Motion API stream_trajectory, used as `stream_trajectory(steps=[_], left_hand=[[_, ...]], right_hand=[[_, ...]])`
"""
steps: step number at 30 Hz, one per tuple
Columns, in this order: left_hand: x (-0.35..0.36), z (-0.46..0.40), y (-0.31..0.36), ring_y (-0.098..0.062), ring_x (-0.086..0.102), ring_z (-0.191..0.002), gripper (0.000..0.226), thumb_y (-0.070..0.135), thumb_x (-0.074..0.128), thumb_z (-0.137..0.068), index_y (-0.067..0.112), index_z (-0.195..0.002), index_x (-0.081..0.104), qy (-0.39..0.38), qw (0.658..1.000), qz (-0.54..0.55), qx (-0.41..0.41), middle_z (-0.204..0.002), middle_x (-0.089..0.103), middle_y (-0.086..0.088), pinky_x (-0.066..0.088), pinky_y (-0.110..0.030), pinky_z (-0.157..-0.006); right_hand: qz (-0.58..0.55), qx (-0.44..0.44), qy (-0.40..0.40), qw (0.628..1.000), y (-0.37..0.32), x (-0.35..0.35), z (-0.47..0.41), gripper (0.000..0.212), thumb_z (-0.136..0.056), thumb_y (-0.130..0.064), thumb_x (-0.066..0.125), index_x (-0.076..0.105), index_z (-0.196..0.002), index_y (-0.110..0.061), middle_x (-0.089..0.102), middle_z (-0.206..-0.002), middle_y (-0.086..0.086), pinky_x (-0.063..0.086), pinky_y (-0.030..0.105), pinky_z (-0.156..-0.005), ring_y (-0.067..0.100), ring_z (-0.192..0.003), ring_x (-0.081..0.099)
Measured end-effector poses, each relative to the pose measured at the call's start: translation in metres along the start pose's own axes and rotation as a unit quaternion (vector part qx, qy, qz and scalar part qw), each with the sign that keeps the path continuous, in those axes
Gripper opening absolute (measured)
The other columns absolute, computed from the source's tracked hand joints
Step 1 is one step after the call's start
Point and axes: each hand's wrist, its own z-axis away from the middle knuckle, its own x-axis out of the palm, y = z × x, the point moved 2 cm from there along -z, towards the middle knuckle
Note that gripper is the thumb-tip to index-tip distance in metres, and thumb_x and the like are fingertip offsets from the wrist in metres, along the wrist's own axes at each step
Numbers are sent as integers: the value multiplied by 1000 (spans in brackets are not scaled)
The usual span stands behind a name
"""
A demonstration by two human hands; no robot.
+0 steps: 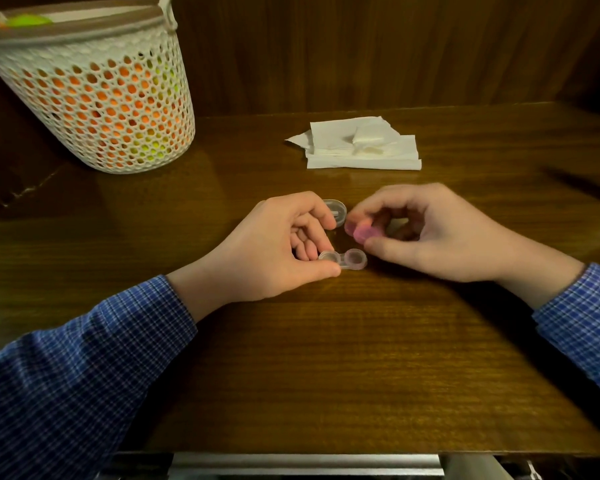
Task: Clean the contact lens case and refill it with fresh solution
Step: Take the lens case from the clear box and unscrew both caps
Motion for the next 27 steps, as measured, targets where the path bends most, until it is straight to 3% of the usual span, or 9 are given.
stream_trajectory(steps=[4,8,14,19,23,27], left_hand=[[0,0,-1,-16,74,-77,44,19,89,-78,20,-115,65,0,1000,0,0,-92,77,4,64,-33,-67],[1,0,-2,-18,73,-77,44,19,89,-78,20,-115,65,1,1000,6,2,-92,77,5,64,-35,-67],[1,0,-4,-17,73,-78,45,20,89,-78,21,-116,64,3,1000,4,1,-93,76,5,64,-37,-68],[1,0,-4,-18,73,-77,45,21,89,-78,23,-115,64,3,1000,5,0,-93,76,6,64,-37,-68],[0,0,-3,-17,73,-78,46,21,89,-78,22,-116,64,4,1000,5,-2,-93,77,6,64,-36,-68],[0,1,-3,-17,73,-78,47,20,90,-77,22,-116,63,7,1000,0,-1,-93,76,6,64,-36,-67]], right_hand=[[-32,33,55,997,3,-15,-2,25,-84,-27,69,73,-109,-25,71,-100,-9,64,31,-74,10,-91,70],[-11,87,91,992,15,-22,-4,17,-80,-19,79,72,-96,-19,73,-97,-2,64,44,-82,15,-91,74],[77,112,49,989,15,-15,-5,13,-75,-38,80,75,-86,-32,76,-95,-14,58,41,-93,3,-96,68],[108,106,46,987,14,-15,-5,20,-77,-40,82,69,-90,-33,73,-97,-16,59,29,-85,-1,-93,66],[83,39,84,992,2,-12,-1,32,-73,-51,82,68,-94,-32,71,-95,-17,50,14,-74,5,-93,65],[119,-1,3,993,-12,4,2,35,-70,-57,77,64,-98,-39,65,-100,-27,53,24,-80,3,-97,62]])
